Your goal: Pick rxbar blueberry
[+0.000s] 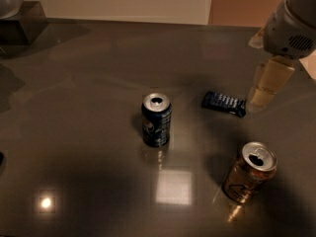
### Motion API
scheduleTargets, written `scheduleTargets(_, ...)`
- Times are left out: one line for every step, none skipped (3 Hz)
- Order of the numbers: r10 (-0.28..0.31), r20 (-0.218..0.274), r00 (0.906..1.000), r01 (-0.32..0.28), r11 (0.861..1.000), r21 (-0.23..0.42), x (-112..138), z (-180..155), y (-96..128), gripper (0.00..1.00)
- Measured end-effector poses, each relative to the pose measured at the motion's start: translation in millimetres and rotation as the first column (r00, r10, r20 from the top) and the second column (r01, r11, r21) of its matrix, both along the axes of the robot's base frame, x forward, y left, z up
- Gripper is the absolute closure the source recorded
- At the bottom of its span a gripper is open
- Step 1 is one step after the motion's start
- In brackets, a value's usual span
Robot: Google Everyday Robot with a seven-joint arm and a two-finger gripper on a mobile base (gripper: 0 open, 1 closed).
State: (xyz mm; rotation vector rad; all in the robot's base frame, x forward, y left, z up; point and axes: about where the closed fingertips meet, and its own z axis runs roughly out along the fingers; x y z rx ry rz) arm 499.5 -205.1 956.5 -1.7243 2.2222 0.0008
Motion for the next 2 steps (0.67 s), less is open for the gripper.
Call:
scheduleTargets(-0.017,-0.055,0.9983,0.017,1.0,0.012,17.0,-31.7,-2.7,0.0)
scheduleTargets(-0.03,-0.106,0.9939,0.032,0.999,0.019,27.5,-63.0,-8.2,0.0)
